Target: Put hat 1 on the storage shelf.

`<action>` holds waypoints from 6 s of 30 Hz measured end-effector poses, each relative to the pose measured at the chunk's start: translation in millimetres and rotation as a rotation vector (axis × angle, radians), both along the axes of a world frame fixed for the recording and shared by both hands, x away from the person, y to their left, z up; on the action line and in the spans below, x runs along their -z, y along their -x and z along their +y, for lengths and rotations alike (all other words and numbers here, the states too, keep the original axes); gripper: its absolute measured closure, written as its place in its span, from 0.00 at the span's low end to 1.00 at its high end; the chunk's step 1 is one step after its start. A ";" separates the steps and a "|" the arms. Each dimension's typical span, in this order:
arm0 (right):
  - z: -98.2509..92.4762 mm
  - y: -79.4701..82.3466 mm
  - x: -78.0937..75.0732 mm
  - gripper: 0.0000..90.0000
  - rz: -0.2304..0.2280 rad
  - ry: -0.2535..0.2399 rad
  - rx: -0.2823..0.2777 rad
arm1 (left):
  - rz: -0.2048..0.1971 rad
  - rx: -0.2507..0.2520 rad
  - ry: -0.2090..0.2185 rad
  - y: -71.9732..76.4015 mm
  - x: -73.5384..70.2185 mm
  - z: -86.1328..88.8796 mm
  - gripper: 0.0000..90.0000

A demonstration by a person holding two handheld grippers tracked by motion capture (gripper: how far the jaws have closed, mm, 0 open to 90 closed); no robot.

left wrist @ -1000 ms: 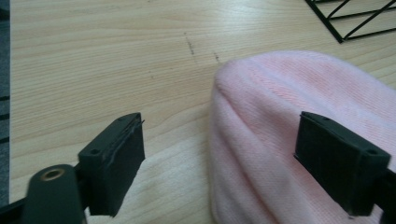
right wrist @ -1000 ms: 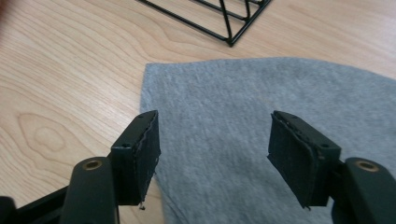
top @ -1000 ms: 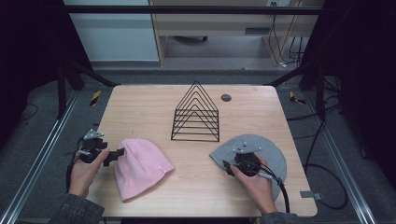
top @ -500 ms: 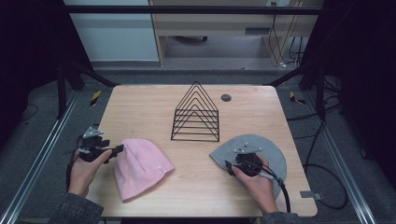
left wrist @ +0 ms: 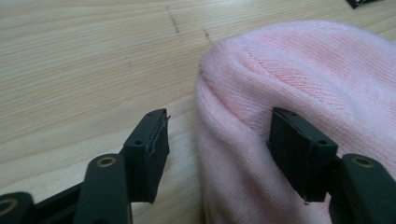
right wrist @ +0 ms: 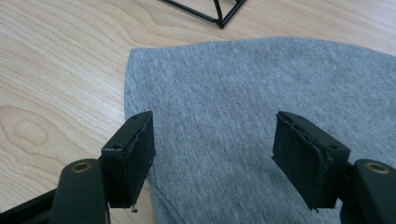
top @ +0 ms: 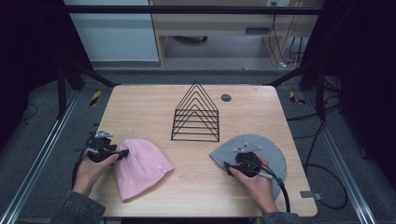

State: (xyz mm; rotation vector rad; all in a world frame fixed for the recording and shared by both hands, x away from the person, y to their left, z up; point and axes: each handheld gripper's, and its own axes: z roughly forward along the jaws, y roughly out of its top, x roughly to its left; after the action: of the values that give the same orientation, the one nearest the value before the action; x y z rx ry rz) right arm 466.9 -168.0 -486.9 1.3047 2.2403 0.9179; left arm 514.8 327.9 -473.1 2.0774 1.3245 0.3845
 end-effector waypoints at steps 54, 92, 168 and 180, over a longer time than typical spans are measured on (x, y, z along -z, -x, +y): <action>17.1 13.9 -35.8 0.33 -0.131 -0.065 -0.085 | -0.330 0.381 -0.116 47.0 -149.7 -88.8 0.89; 87.2 -5.0 -117.5 0.38 -0.087 -0.020 -0.363 | -0.412 0.473 -0.133 41.0 -247.4 -112.9 0.88; 31.5 -118.4 -216.3 0.93 -0.227 -0.174 -0.231 | -0.466 0.424 0.082 -102.0 -294.8 -189.6 0.86; 30.4 -128.5 -206.1 0.93 -0.236 -0.155 -0.202 | -0.470 0.412 0.104 -123.1 -278.4 -198.5 0.86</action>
State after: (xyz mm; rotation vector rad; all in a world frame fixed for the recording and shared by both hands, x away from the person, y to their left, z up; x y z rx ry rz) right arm 595.5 -137.6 -280.8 0.9826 2.1774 1.2702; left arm 637.9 129.4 -194.7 1.9502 0.6137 0.5622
